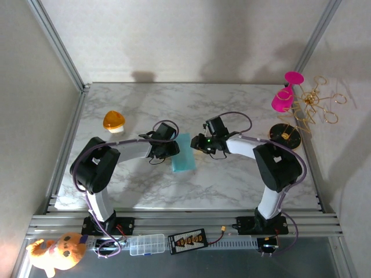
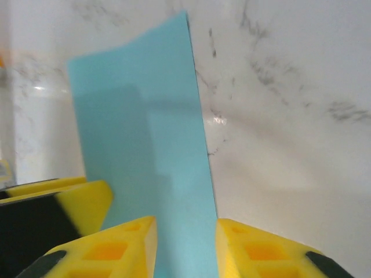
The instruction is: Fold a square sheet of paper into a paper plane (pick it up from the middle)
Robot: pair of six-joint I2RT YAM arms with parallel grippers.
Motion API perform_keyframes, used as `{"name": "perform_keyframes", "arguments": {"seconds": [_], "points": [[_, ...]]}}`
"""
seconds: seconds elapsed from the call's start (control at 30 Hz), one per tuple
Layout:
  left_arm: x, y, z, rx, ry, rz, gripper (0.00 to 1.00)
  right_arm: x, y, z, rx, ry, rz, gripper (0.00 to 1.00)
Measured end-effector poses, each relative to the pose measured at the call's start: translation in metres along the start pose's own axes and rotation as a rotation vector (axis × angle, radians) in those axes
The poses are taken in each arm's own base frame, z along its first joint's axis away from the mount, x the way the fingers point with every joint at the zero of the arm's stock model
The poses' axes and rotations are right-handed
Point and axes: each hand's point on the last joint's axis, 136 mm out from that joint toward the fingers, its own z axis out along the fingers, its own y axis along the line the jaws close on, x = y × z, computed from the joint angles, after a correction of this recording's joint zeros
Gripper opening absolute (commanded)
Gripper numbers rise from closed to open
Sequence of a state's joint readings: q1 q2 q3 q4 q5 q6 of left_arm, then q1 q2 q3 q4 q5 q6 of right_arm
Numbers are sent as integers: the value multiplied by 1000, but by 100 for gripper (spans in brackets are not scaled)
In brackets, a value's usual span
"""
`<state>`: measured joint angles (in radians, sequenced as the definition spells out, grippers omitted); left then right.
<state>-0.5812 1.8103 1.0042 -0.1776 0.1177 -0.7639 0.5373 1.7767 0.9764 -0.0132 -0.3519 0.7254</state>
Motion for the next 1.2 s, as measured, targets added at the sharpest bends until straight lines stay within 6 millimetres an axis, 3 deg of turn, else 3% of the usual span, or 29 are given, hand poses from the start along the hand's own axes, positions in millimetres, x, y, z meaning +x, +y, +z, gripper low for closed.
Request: {"name": "perform_keyframes", "arguments": {"seconds": [0.13, 0.3, 0.77, 1.2], "points": [[0, 3, 1, -10, -5, 1, 40, -17, 2, -18, -15, -81, -6, 36], [0, 6, 2, -24, -8, 17, 36, -14, -5, -17, 0, -84, -9, 36], [2, 14, 5, -55, -1, 94, 26, 1, -23, 15, 4, 10, -31, 35], [1, 10, 4, -52, 62, 241, 30, -4, -2, 14, -93, 7, -85, 35]]}}
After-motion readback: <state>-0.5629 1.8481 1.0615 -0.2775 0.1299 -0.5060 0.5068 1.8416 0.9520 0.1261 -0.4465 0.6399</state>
